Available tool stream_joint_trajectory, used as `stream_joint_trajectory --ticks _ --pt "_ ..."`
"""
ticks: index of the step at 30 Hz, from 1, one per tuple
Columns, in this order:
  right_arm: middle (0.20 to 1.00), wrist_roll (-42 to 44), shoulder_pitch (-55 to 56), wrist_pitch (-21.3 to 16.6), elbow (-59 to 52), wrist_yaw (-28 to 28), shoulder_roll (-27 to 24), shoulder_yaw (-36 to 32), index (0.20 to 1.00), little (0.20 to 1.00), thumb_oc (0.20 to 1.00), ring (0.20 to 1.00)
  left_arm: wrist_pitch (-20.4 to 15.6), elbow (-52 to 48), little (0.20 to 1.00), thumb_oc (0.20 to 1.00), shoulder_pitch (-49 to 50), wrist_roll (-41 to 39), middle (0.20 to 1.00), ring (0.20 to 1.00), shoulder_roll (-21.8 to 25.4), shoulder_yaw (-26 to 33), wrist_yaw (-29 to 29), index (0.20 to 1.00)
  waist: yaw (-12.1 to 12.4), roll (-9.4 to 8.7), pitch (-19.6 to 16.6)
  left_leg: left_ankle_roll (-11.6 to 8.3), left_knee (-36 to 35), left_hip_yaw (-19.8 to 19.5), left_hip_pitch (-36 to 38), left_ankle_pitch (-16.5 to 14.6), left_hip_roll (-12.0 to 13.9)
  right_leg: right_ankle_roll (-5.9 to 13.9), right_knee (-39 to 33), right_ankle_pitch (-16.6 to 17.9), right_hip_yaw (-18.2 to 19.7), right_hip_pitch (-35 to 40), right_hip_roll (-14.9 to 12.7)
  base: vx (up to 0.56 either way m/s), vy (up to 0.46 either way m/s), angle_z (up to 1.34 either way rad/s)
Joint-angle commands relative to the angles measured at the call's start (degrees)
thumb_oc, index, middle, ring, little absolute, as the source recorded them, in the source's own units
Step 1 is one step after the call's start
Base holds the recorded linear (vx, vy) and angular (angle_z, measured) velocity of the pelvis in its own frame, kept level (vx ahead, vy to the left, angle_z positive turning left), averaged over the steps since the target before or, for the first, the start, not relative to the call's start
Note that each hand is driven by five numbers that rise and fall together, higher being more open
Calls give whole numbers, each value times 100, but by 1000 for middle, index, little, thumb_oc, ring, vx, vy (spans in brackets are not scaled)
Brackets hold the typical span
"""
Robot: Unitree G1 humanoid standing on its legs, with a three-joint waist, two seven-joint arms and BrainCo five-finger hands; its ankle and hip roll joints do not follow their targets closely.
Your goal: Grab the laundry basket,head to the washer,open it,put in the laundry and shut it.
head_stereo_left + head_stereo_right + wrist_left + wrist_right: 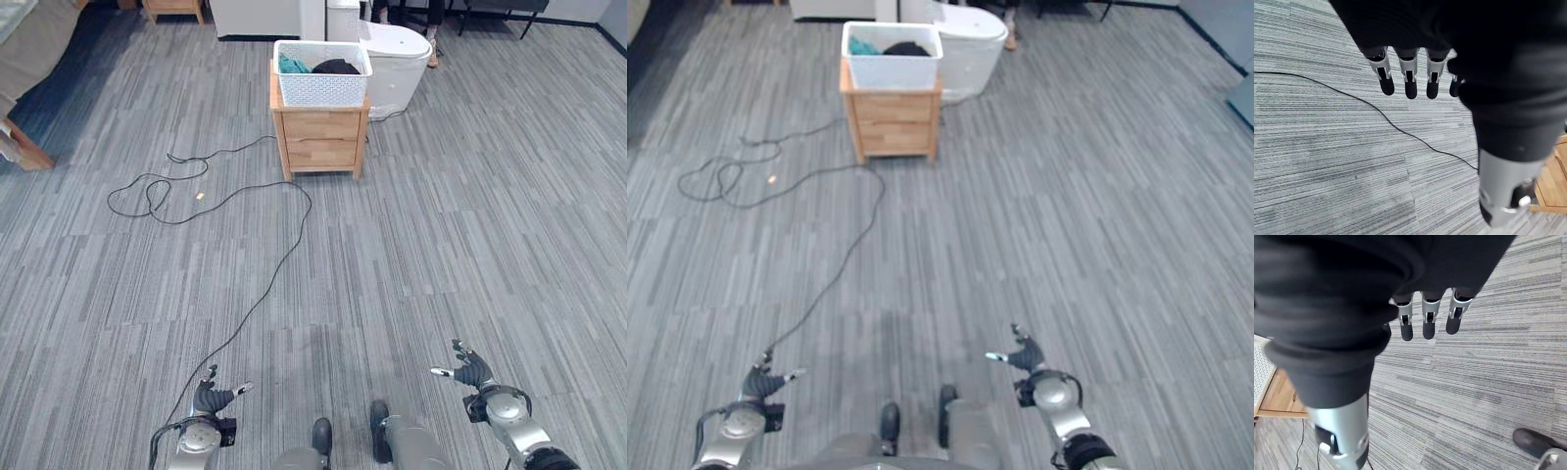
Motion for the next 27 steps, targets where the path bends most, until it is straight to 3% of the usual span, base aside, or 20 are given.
stream_joint_trajectory --ticks 1,3,4,6,7,8,10,13,15,16,17,18,23,27 --pt "1000 -197 5 -153 -97 -94 -50 58 1000 1000 1000 1000 -191 -234 1000 1000 4 -282 1000 1000 111 -148 86 1000 -111 -79 -98 -171 548 -614 281 -649 -327 393 -1377 864 -346 319 -100 254 -81 12" --pt "1000 -209 136 -144 -107 -81 -67 2 1000 1000 1000 1000 -191 -276 1000 1000 9 -222 1000 1000 95 -208 49 1000 -131 -94 -130 -228 546 -744 429 -771 -342 379 -1503 859 -407 422 -168 449 -241 57" --pt "1000 -241 326 -184 -47 -77 -103 -61 1000 1000 1000 1000 -176 -353 1000 1000 139 -148 1000 1000 9 -263 -32 1000 -195 -13 -361 -552 702 -808 567 -539 -86 169 -1546 878 -388 708 -38 695 -423 108" --pt "1000 -194 329 -216 -114 -77 -131 -89 1000 1000 1000 1000 -161 -412 1000 1000 125 -121 1000 1000 -14 -353 -76 1000 -221 20 -398 -748 1098 -765 427 -224 45 61 -1566 801 -389 846 34 371 -264 100" --pt "1000 -193 330 -216 -115 -77 -132 -89 1000 1000 1000 1000 -161 -413 1000 1000 126 -121 1000 1000 -15 -353 -76 1000 -223 24 -399 -750 1108 -767 423 -231 48 60 -1567 800 -393 847 36 220 -176 37" --pt "1000 -163 288 -244 -93 -108 -176 -75 1000 1000 1000 1000 -152 -403 1000 1000 66 -83 1000 1000 -30 -432 -93 1000 -240 23 -427 -883 1518 -623 237 23 186 -44 -1620 655 -440 1022 78 187 -131 -1" --pt "1000 -141 247 -233 -78 -140 -212 -70 1000 1000 1000 1000 -155 -382 1000 1000 -29 -102 1000 1000 -76 -506 -101 1000 -263 -3 -402 -823 1589 -309 -24 22 322 -89 -1645 490 -488 1175 13 206 -113 -12" --pt "1000 -82 214 -247 -79 -163 -271 -117 1000 1000 1000 1000 -153 -415 1000 1000 -117 -32 1000 1000 -70 -647 -132 1000 -204 -83 -339 -658 1255 71 -617 -269 305 -83 -1697 290 -533 1423 -81 159 -36 22" --pt "1000 -79 216 -241 -87 -165 -287 -128 1000 1000 1000 1000 -148 -440 1000 1000 -120 0 1000 1000 -57 -672 -135 1000 -180 -79 -310 -656 1161 140 -806 -198 314 -85 -1701 235 -544 1508 -91 147 -8 22" --pt "1000 -82 229 -238 -91 -175 -305 -144 1000 1000 1000 1000 -138 -482 1000 1000 -122 38 1000 1000 -36 -686 -146 1000 -152 -57 -283 -681 963 213 -1010 49 349 -101 -1725 168 -556 1613 -56 209 15 19" --pt "1000 -97 237 -221 -20 -220 -307 -147 1000 1000 1000 1000 -121 -470 1000 1000 -122 67 1000 1000 -13 -678 -132 1000 -43 -9 -216 -740 600 341 -1401 543 435 -148 -1754 53 -567 1818 53 315 25 12" --pt "1000 -105 248 -211 23 -244 -288 -142 1000 1000 1000 1000 -114 -456 1000 1000 -106 71 1000 1000 -1 -667 -116 1000 18 -3 -189 -760 368 391 -1555 673 465 -154 -1751 -43 -564 1924 103 354 33 11" --pt "1000 -129 282 -161 159 -297 -185 -148 1000 1000 1000 1000 -114 -425 1000 1000 -91 16 1000 1000 22 -595 -47 1000 241 -41 -164 -828 -357 408 -1942 971 479 -146 -1685 -347 -364 2378 218 270 72 -14" --pt "1000 -144 329 -154 176 -245 -92 -208 1000 1000 1000 1000 -98 -381 1000 1000 -5 82 1000 1000 99 -471 -56 1000 346 -119 -331 -779 -96 429 -1914 1170 570 -63 -1675 -474 -93 2816 159 456 215 -38"
